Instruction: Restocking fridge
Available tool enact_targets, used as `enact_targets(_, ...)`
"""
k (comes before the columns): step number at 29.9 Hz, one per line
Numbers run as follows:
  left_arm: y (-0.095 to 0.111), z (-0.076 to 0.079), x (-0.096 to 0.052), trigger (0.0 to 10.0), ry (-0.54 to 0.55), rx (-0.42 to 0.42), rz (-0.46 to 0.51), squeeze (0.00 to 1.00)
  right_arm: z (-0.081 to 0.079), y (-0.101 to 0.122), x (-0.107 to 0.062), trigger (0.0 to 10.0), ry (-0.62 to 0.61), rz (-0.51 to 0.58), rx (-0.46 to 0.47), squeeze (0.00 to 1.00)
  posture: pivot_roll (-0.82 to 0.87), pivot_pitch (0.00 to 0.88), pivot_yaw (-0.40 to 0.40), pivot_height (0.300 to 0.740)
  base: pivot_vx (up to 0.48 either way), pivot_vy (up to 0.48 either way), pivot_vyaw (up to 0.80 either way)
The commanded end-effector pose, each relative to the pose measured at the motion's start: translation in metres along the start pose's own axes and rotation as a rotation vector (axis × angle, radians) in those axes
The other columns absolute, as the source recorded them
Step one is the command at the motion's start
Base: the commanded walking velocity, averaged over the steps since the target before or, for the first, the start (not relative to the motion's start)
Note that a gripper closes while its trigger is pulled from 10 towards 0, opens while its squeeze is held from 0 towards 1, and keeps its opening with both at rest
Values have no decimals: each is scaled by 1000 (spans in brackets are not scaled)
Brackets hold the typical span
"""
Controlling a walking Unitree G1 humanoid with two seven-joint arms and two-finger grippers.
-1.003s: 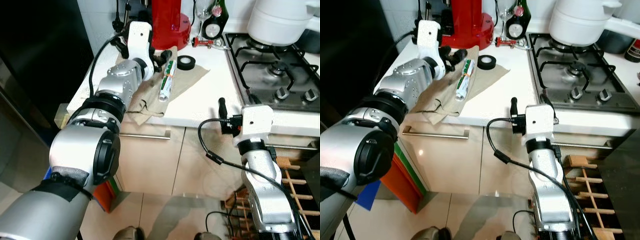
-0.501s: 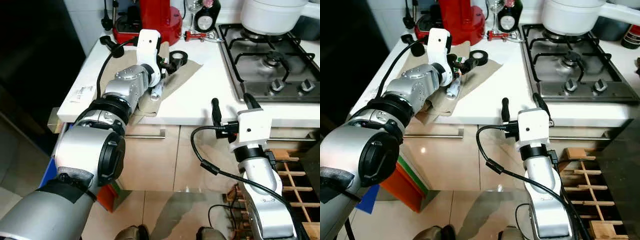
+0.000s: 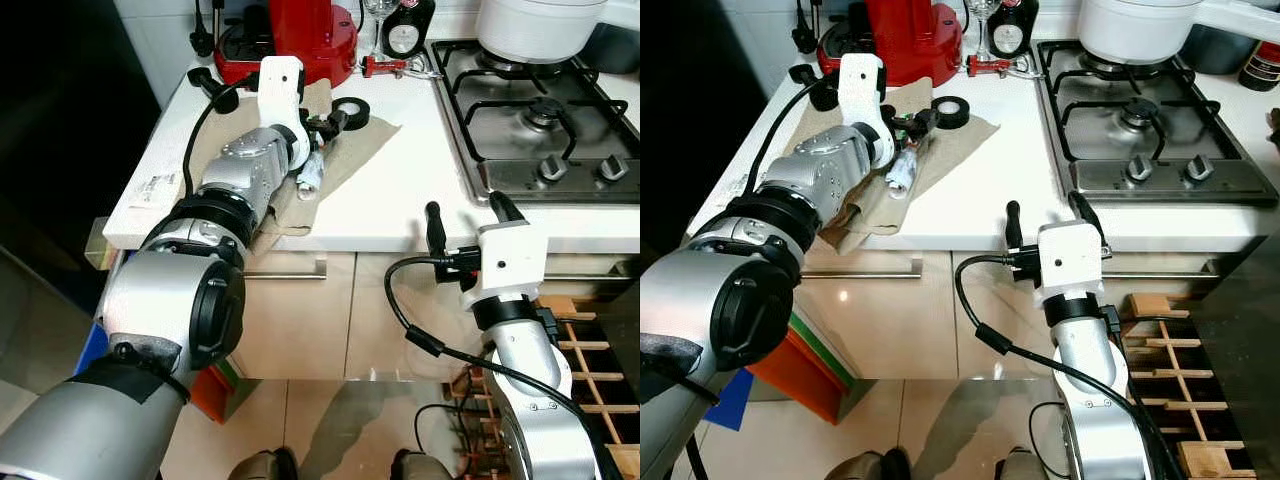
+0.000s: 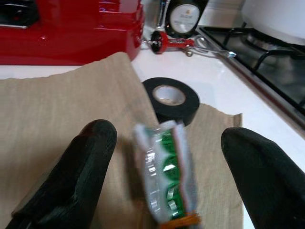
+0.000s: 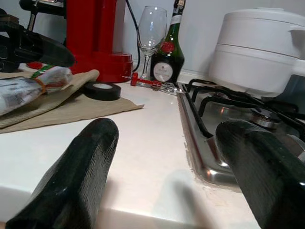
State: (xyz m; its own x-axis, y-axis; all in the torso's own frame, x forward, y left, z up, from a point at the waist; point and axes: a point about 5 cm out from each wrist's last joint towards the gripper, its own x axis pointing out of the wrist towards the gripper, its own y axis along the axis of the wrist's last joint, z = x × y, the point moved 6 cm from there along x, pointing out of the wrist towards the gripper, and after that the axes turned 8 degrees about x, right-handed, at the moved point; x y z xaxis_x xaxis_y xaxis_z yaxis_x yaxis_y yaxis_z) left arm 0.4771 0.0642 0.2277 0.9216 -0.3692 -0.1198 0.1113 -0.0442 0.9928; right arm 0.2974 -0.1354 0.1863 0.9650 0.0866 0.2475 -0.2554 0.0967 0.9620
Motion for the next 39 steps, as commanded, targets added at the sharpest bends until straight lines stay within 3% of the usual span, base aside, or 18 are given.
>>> enact_targets(1, -4, -4, -1, 10000, 13, -2, -27, 0, -2, 1, -2, 10000, 8, -6, -7, 0, -251, 118, 98, 740, 0, 0, 0)
enact_targets(13, -17, 0, -1, 10000, -4, 35, -85, 0, -3, -1, -4, 10000, 11, -19, -6, 0, -251, 121, 100, 740, 0, 0, 0)
enact_targets(16, -20, -2, -1, 10000, 11, 23, -98, 0, -3, -1, -4, 10000, 12, -22, -6, 0, -250, 121, 99, 740, 0, 0, 0)
enact_targets(20, -23, -5, -2, 10000, 36, -69, -98, 0, -3, -2, -3, 10000, 16, -25, -7, 0, -247, 121, 95, 740, 0, 0, 0)
enact_targets(28, -33, -6, -3, 10000, 32, -72, -137, 0, -4, -3, -2, 10000, 22, -28, -11, 0, -246, 113, 91, 740, 0, 0, 0)
enact_targets(29, -41, -5, -4, 10000, 26, -53, -169, 188, -4, -3, -1, 10000, 25, -27, -12, 0, -247, 106, 89, 740, 0, 0, 0)
enact_targets(30, -44, -5, -5, 10000, 24, -41, -181, 275, -5, -3, -1, 10000, 27, -27, -13, 0, -247, 98, 89, 740, 0, 0, 0)
enact_targets(32, -46, -4, -5, 10000, 23, -34, -188, 275, -5, -3, -1, 10000, 28, -26, -13, 0, -247, 98, 89, 740, 0, 0, 0)
enact_targets(33, -49, -4, -5, 10000, 21, -33, -193, 341, -4, -3, 0, 10000, 28, -24, -16, 0, -249, 94, 90, 740, 0, 0, 0)
enact_targets(34, -49, -4, -5, 10000, 21, -33, -193, 341, -4, -3, 0, 10000, 28, -24, -16, 0, -249, 94, 90, 740, 0, 0, 0)
enact_targets(35, -49, -3, -5, 10000, 19, -34, -194, 118, -4, -3, 0, 10000, 27, -23, -17, 0, -249, 94, 90, 740, 0, 0, 0)
enact_targets(36, -49, -4, -5, 3490, 23, -42, -189, 0, -4, -3, 0, 10000, 26, -22, -18, 0, -250, 93, 93, 740, 0, 0, 0)
enact_targets(37, -48, -6, -5, 0, 31, -46, -184, 0, -4, -2, 0, 10000, 25, -21, -18, 0, -251, 95, 95, 740, 0, 0, 0)
enact_targets(39, -45, -9, -5, 0, 47, -56, -171, 0, -4, -2, 0, 10000, 25, -21, -18, 0, -250, 98, 96, 740, 0, 0, 0)
